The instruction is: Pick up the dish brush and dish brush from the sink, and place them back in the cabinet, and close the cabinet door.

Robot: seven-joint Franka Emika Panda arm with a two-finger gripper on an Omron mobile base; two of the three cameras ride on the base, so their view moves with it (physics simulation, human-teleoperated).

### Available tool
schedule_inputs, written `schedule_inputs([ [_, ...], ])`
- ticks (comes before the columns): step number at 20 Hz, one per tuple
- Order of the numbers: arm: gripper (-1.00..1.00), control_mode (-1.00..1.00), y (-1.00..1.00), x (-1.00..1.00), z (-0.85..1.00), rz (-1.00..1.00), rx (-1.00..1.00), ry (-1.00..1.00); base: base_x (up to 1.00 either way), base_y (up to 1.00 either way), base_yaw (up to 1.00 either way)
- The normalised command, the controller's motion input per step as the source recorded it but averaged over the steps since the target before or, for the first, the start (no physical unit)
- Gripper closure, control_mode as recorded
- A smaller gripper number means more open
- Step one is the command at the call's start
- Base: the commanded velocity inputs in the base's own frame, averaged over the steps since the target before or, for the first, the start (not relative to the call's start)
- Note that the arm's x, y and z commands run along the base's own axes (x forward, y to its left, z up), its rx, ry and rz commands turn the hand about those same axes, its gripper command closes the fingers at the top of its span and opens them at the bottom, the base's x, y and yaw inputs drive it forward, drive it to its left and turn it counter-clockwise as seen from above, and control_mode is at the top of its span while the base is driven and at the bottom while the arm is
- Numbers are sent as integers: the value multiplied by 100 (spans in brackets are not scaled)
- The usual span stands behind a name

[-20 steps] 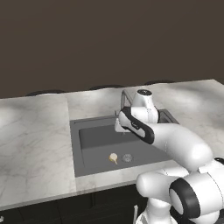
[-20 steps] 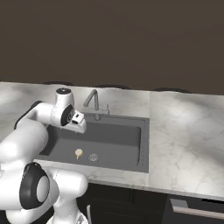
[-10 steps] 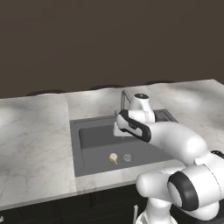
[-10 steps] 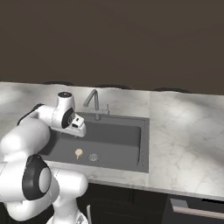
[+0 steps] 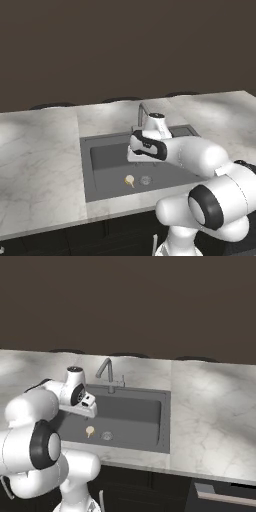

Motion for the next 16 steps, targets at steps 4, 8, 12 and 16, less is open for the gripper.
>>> schedule_inputs([
  [4, -100, -100, 2, 1, -26, 0, 0, 5, 0, 0, 0],
  [8, -100, -100, 0, 0, -26, 0, 0, 5, 0, 0, 0],
  [12, -100, -100, 0, 0, -31, 0, 0, 4, 0, 0, 0],
  [16, -100, -100, 1, 0, -31, 0, 0, 3, 0, 0, 0],
])
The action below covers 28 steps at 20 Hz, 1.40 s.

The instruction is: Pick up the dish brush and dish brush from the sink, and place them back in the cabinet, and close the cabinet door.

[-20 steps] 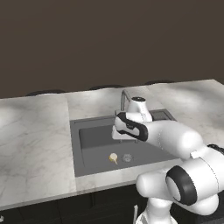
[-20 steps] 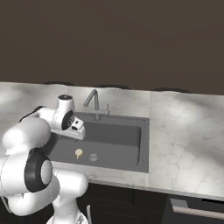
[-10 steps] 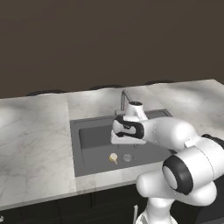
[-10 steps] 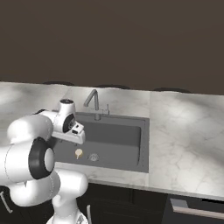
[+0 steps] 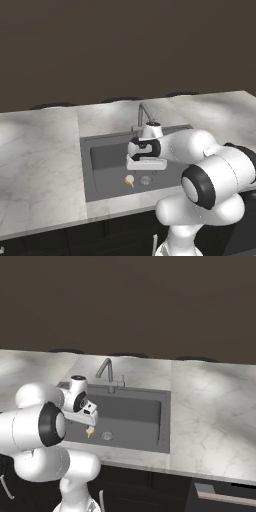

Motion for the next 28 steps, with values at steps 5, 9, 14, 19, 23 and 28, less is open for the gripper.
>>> schedule_inputs([
  [5, -100, -100, 4, 5, -30, 0, 0, 2, 0, 0, 0],
  [9, -100, -100, 6, 12, -23, 0, 0, 3, 0, 0, 0],
  [14, -100, -100, 4, 14, -20, 0, 0, 3, 0, 0, 0],
  [19, -100, -100, 1, 16, -16, 0, 0, 3, 0, 0, 0],
  [23, -100, -100, 0, 18, -15, 0, 0, 2, 0, 0, 0],
  [28, -100, -100, 0, 17, -13, 0, 0, 2, 0, 0, 0],
])
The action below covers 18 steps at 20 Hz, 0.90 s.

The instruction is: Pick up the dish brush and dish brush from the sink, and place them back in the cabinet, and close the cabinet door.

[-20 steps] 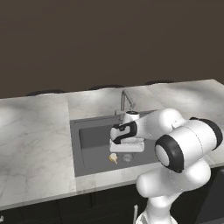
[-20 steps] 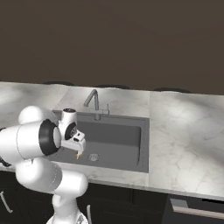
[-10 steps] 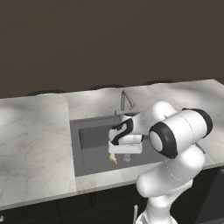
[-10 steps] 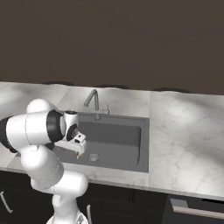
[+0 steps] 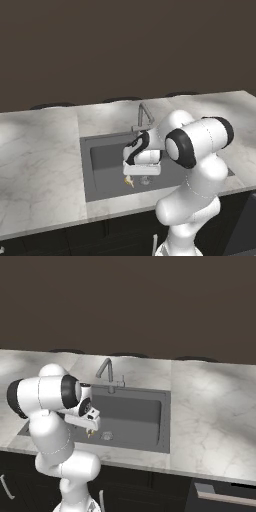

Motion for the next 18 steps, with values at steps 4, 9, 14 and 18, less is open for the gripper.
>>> schedule_inputs([
  [4, -100, -100, 2, 17, -17, 0, 0, 2, 0, 0, 0],
  [9, -100, -100, 2, 18, -15, 0, 0, 1, 0, 0, 0],
  [14, -100, -100, 4, 20, -14, 0, 0, 0, 0, 0, 0],
  [18, -100, -100, 6, 22, -16, 0, 0, 0, 0, 0, 0],
])
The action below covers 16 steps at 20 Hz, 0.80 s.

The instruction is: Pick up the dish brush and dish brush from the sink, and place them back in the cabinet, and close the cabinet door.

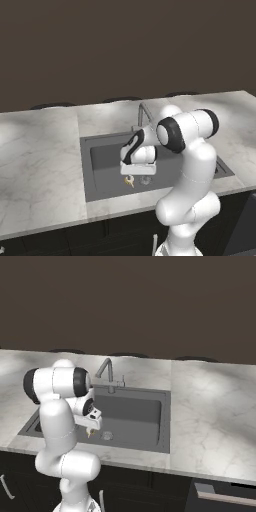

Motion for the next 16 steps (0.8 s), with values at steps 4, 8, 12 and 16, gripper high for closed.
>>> schedule_inputs([
  [4, -100, -100, 6, 19, -20, 0, 0, 0, 0, 0, 0],
  [8, -100, -100, 4, 19, -19, 0, 0, 0, 0, 0, 0],
  [12, -100, -100, 0, 20, -17, 0, 0, 0, 0, 0, 0],
  [16, -100, -100, 0, 15, -17, 0, 0, 0, 0, 0, 0],
])
